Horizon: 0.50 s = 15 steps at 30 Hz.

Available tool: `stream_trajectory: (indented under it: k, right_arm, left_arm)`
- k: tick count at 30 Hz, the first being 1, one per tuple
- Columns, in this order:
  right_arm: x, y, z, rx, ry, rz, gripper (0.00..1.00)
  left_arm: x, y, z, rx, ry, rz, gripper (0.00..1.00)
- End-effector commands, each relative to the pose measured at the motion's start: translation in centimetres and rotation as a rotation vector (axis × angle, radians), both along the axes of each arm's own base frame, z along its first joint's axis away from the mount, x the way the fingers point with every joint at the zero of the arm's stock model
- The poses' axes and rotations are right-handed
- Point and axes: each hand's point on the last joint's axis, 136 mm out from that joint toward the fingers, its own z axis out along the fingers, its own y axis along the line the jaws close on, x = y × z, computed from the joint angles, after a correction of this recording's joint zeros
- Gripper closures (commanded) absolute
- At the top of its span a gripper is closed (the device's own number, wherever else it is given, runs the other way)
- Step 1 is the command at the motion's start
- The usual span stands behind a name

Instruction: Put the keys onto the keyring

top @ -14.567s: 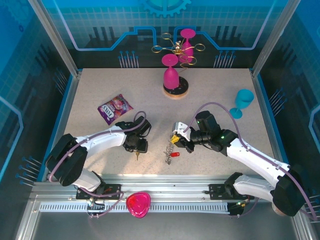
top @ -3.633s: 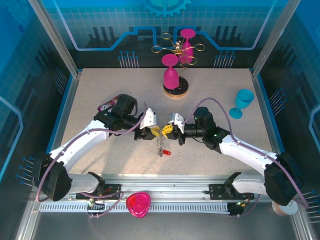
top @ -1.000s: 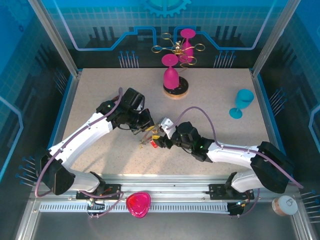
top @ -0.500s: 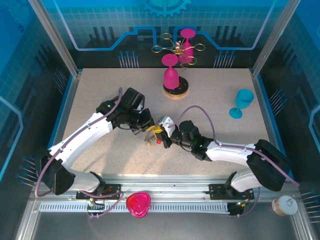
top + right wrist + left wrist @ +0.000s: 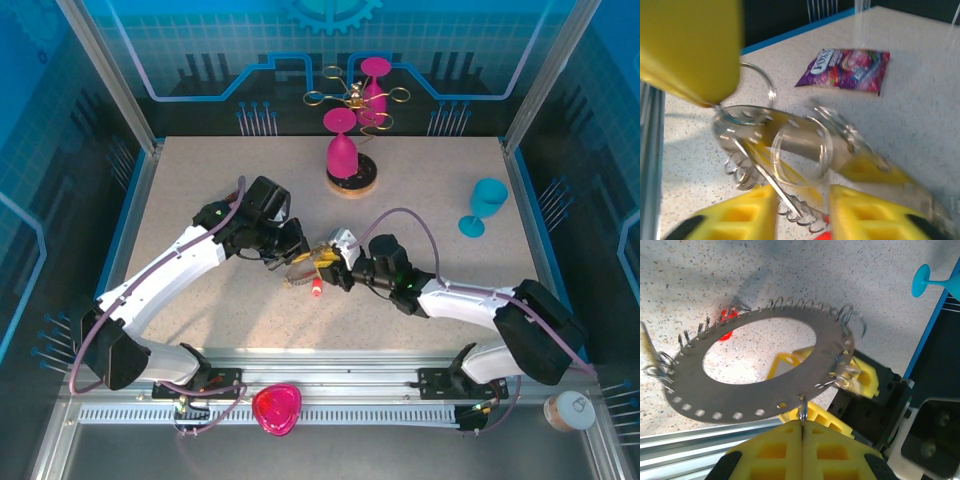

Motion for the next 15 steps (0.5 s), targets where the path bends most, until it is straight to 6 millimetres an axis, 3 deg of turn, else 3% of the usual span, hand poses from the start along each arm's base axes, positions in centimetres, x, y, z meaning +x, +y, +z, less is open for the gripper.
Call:
stream_trajectory:
  k: [1,8,15]
  right_arm:
    - [-0.4,-0.4,0.5,0.007,0.023,0.017,0.55]
    - [-1.4,-2.5,0.7,-0.073,-0.069,0.006,0.53]
    - [-1.8,-1.3,3.9,-0.098,-0.392,0.026,0.62]
  left_arm:
    - [-0.5,-0.3,1.5,-0.034,-0.009,-0.020,1.00]
    - [-0.6,-0.4,0.7,-0.036,0.035,0.009,1.00]
    - [-0.9,-1.1,-0.4,-0.091,0.131,0.078,1.00]
